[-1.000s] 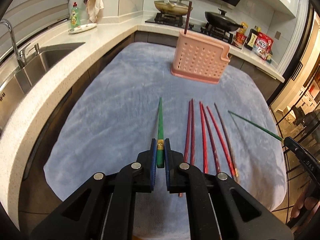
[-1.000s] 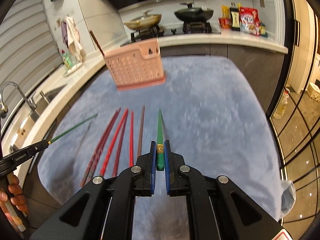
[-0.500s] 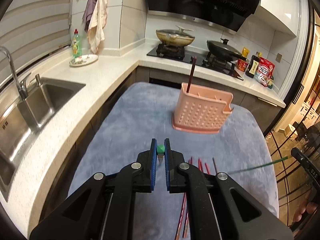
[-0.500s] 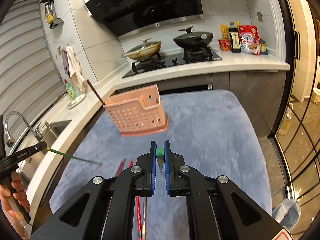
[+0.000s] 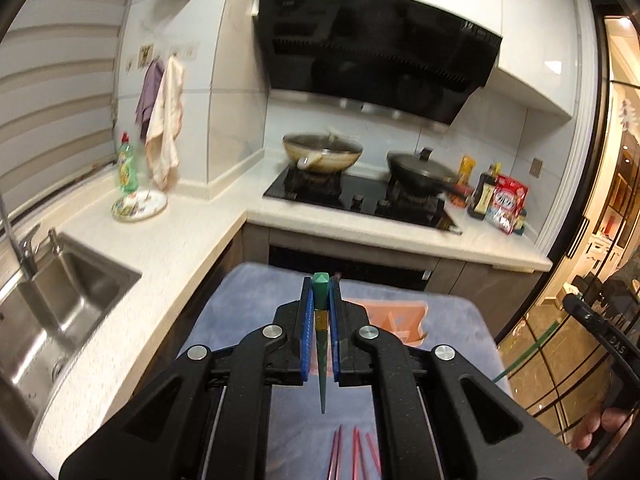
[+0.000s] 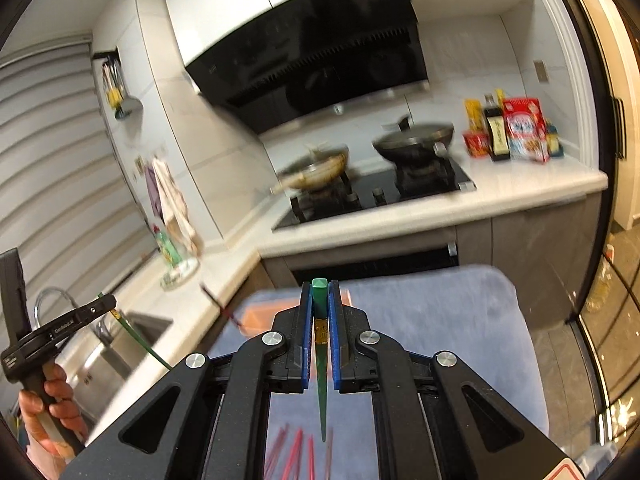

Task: Organize utensils
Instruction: 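Lift and carry the green chopsticks in both tools over the pink holder, then lower the green chopsticks into the pink holder and open both tools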

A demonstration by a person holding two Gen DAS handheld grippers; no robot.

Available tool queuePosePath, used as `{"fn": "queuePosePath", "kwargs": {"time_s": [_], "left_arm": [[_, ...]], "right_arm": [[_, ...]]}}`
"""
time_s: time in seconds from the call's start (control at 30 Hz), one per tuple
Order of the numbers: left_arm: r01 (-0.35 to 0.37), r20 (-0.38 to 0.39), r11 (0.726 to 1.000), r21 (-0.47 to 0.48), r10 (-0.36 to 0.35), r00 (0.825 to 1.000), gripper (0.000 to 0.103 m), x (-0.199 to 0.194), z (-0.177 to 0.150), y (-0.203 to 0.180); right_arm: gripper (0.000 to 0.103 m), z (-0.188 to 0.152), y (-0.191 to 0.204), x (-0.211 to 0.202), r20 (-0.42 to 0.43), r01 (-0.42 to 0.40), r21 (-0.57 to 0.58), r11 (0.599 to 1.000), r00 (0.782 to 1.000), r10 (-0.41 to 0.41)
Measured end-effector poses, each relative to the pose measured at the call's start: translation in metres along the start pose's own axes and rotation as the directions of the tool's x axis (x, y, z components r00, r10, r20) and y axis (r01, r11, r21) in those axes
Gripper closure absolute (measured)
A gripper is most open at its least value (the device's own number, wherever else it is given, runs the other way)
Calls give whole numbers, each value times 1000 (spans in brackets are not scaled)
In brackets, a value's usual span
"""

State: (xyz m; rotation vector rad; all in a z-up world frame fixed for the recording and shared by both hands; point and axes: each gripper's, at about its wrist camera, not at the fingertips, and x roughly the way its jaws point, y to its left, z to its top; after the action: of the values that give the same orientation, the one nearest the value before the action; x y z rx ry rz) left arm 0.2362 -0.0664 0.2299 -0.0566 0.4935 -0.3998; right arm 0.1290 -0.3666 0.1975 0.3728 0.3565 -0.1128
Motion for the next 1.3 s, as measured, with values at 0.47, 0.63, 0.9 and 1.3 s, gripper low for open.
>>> {"fn": "queuePosePath", "kwargs": {"time_s": [0.47, 0.63, 0.9, 1.3], "left_arm": [[-9, 169, 1000, 17, 6, 986, 96, 52, 66, -33], [-34, 133, 999, 27, 30, 991, 96, 87, 50, -30], [-31, 60, 999, 7, 31, 998, 96, 127, 23, -20], [-36, 55, 999, -18, 37, 998, 70, 114, 16, -9]], "right_arm": [[96, 64, 37, 86, 101, -36, -20, 999, 994, 38], [96, 41, 31, 124, 45, -30, -16, 999, 999, 31], [96, 1, 22, 159, -45, -26, -20, 999, 999, 25], [89, -5, 22, 138, -27, -9, -27, 1000, 1000, 8]]}}
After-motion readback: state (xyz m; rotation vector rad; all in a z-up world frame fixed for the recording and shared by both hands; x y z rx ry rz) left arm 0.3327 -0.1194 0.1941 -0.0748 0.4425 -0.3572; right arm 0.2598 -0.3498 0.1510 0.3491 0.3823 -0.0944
